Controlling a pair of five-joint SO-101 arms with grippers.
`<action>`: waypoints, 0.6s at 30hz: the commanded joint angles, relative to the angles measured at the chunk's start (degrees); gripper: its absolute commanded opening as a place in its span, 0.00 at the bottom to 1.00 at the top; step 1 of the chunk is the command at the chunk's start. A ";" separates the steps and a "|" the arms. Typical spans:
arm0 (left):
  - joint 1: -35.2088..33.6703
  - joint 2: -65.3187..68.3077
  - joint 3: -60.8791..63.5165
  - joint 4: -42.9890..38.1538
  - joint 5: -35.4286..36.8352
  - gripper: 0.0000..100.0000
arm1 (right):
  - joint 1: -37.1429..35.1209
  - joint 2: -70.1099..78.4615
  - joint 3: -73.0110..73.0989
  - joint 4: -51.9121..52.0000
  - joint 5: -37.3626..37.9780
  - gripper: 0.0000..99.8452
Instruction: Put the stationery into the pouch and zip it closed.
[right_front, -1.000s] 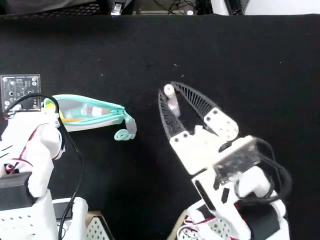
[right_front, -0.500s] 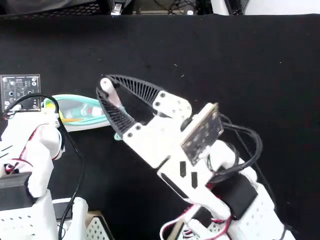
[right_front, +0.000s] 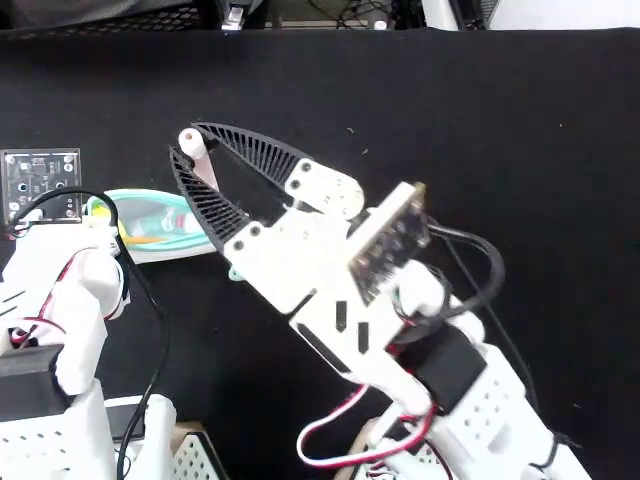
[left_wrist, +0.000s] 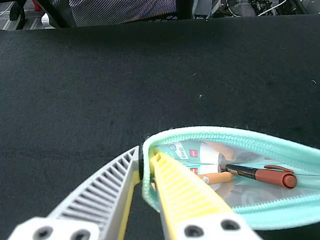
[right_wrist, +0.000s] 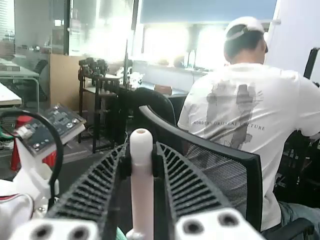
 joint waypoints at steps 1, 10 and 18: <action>1.19 1.67 6.37 0.35 -0.44 0.03 | -0.35 0.84 0.22 -2.46 -0.53 0.01; 1.10 1.67 6.37 0.35 -0.44 0.03 | -0.09 2.15 10.59 -7.82 -0.53 0.01; 1.10 1.67 6.37 0.35 -0.44 0.03 | 3.43 1.80 18.24 -8.09 -0.09 0.01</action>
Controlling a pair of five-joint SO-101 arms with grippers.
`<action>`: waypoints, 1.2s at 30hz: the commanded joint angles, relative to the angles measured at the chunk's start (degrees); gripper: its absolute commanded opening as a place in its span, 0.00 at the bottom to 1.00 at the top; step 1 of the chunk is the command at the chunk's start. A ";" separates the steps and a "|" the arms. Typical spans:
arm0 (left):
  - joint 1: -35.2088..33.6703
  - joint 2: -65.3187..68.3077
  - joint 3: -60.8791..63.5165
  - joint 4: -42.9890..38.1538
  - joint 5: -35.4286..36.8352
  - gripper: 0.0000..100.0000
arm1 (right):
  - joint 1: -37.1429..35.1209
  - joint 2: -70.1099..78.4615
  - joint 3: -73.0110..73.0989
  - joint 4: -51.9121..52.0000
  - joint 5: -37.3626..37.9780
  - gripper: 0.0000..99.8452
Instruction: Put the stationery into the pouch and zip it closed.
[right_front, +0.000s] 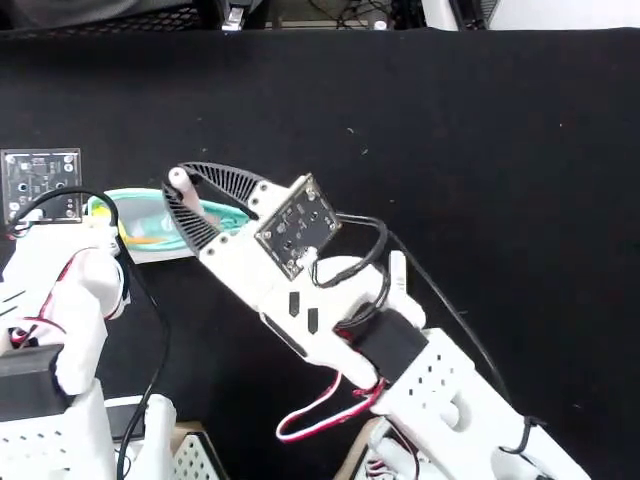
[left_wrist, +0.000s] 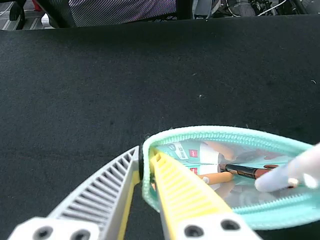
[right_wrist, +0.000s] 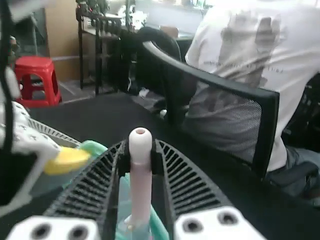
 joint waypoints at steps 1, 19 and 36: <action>1.10 1.67 6.37 0.35 -0.44 0.03 | 3.43 -0.13 1.27 -0.44 0.00 0.01; 1.10 1.67 6.37 0.35 -0.44 0.03 | 4.31 -0.22 -17.36 37.71 2.11 0.22; 1.19 1.67 6.37 0.35 -0.44 0.03 | 8.44 5.32 -16.48 33.76 5.19 0.06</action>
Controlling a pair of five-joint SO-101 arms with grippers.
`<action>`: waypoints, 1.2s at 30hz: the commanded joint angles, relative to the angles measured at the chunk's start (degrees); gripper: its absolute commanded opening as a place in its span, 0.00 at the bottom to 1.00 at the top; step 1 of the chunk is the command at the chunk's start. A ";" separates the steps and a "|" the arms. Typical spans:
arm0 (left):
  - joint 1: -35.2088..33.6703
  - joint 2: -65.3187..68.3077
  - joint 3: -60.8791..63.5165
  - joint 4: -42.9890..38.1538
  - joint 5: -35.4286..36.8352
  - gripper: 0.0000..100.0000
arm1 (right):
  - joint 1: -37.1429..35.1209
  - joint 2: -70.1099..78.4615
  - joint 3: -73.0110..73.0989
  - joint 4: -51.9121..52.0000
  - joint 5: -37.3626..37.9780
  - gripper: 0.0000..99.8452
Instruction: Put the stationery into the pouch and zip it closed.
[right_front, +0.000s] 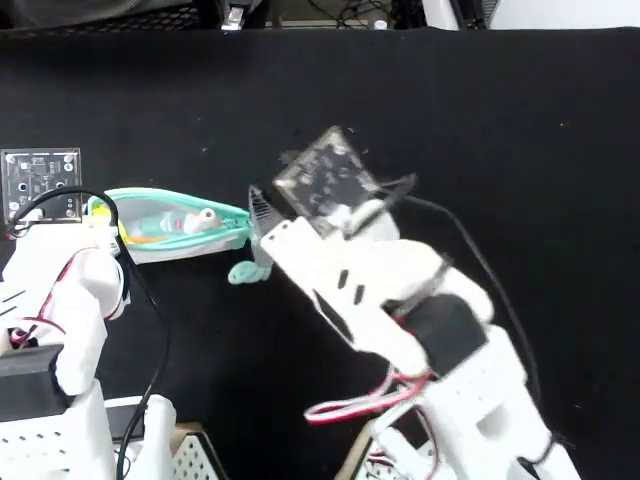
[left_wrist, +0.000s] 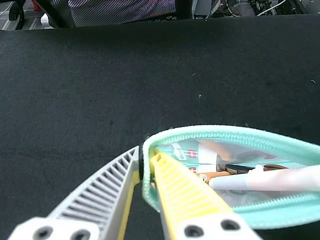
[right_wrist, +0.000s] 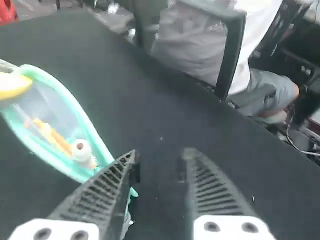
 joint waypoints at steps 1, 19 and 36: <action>1.10 1.67 6.37 0.35 -0.44 0.03 | -2.46 4.09 1.01 -4.57 0.00 0.07; 1.10 1.67 6.37 0.35 -0.53 0.03 | -9.93 0.31 -1.98 -0.97 0.00 0.20; 1.01 1.67 6.37 0.35 -0.53 0.03 | -13.36 1.98 2.33 -10.81 0.18 0.20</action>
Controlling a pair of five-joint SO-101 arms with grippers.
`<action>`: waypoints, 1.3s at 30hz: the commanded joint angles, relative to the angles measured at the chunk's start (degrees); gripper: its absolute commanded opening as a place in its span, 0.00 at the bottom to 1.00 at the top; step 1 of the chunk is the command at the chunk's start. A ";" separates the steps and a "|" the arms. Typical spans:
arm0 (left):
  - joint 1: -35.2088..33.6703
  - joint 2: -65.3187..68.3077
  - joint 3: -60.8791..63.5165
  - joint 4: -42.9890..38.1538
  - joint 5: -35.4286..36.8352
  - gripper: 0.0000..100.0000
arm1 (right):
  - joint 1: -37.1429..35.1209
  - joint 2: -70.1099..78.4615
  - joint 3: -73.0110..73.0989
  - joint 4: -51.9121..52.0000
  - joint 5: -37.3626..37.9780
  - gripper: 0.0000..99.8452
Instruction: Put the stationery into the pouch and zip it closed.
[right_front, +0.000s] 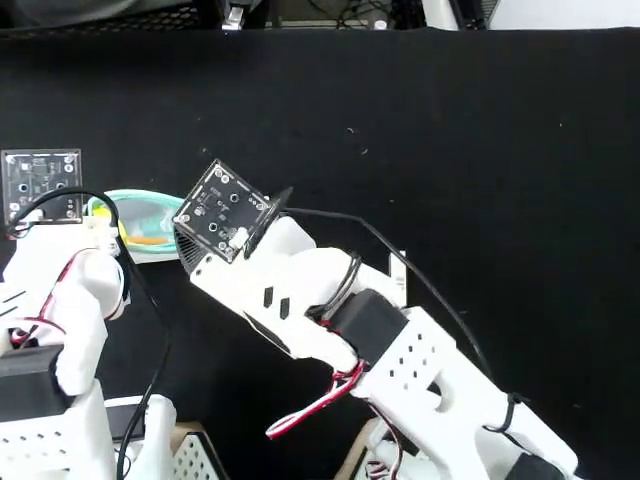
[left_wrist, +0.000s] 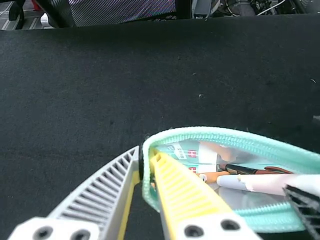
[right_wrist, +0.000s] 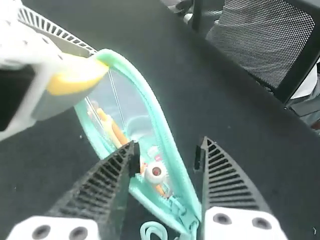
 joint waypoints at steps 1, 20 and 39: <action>1.01 1.67 6.20 0.35 -0.44 0.03 | 0.09 -4.97 -3.21 1.58 0.26 0.20; 1.01 1.67 6.20 0.35 -0.44 0.03 | 5.27 -6.11 6.20 -6.68 0.00 0.20; 0.92 1.67 6.20 0.35 -0.44 0.03 | 2.55 -0.66 -5.49 4.13 0.00 0.20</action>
